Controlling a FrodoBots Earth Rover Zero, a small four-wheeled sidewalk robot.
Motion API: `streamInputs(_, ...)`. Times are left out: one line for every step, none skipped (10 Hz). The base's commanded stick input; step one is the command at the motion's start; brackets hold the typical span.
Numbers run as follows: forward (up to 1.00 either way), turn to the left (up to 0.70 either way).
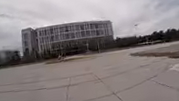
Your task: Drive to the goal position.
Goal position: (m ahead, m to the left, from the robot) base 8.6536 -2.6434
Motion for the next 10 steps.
streamInputs(1.00,0.00)
streamInputs(1.00,0.00)
streamInputs(1.00,-0.09)
streamInputs(1.00,-0.29)
streamInputs(1.00,-0.40)
streamInputs(1.00,-0.40)
streamInputs(1.00,-0.21)
streamInputs(1.00,-0.01)
streamInputs(1.00,0.00)
streamInputs(1.00,0.00)
